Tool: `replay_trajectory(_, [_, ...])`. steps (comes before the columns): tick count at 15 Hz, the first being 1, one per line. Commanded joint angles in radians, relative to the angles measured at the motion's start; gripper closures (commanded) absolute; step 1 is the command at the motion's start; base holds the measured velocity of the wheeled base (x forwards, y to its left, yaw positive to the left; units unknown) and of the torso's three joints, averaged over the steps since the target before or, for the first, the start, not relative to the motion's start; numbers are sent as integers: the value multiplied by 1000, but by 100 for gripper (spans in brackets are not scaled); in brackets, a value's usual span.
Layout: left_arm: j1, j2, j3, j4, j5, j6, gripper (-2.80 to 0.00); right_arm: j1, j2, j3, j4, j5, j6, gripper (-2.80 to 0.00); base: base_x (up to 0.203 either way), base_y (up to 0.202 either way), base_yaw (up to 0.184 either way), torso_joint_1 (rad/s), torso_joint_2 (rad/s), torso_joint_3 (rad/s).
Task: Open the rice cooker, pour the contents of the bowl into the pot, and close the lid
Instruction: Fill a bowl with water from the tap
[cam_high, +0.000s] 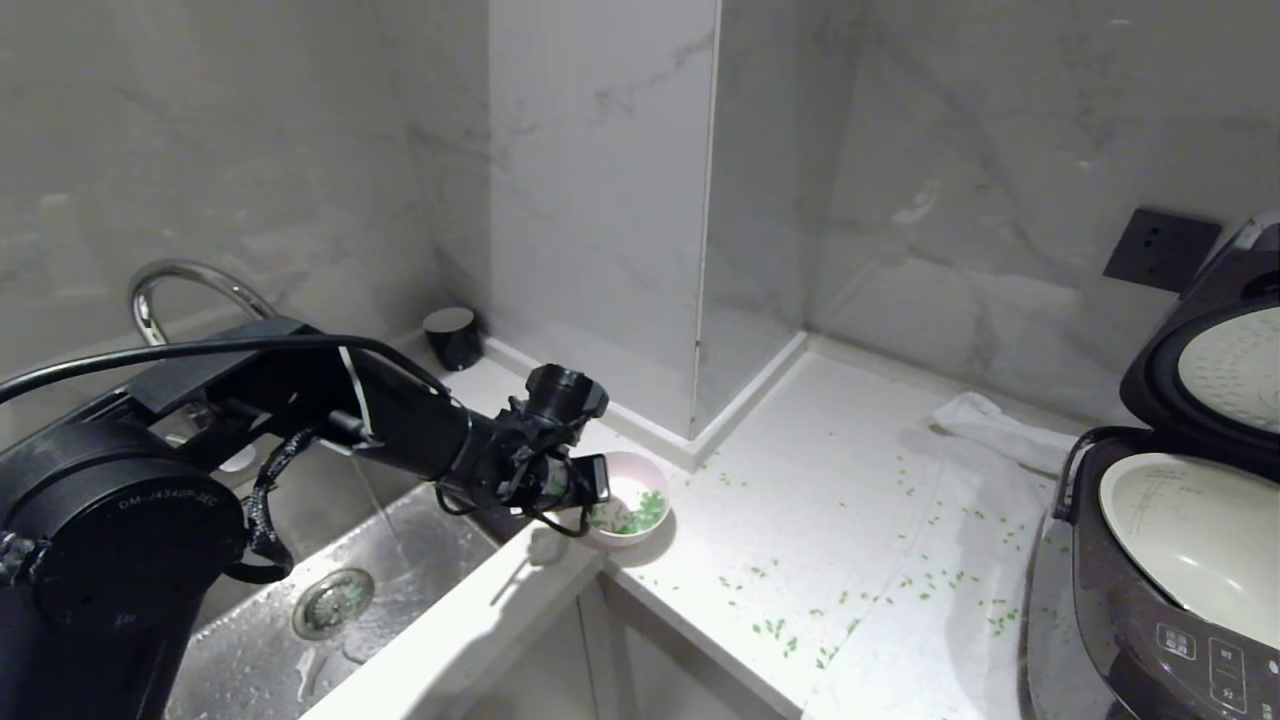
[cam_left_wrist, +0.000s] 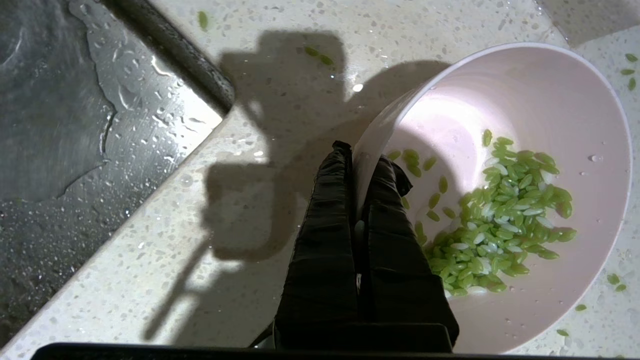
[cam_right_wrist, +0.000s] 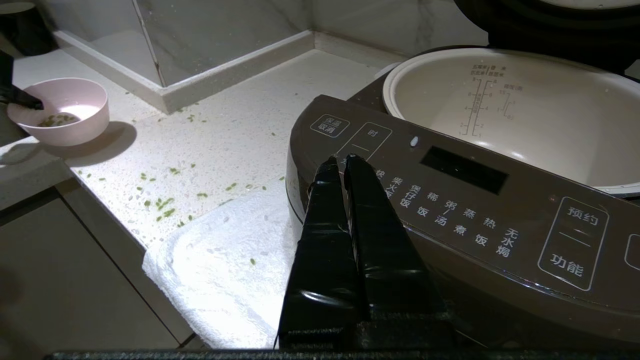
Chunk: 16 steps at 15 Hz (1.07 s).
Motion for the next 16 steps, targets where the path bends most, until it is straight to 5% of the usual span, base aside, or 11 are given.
replay_trajectory(1, [25, -18, 15, -1, 2, -6, 0, 1, 1, 0, 0, 0, 0, 0, 0, 0, 0, 0, 0, 0])
replay_trajectory(12, [54, 90, -16, -5, 20, -49, 0, 1, 1, 0, 0, 0, 0, 0, 0, 0, 0, 0, 0, 0])
replay_trajectory(13, [52, 92, -20, -4, 31, -48, -280, 1, 1, 0, 0, 0, 0, 0, 0, 0, 0, 0, 0, 0])
replay_trajectory(16, [53, 93, -45, 1, 34, -47, -280, 1, 1, 0, 0, 0, 0, 0, 0, 0, 0, 0, 0, 0])
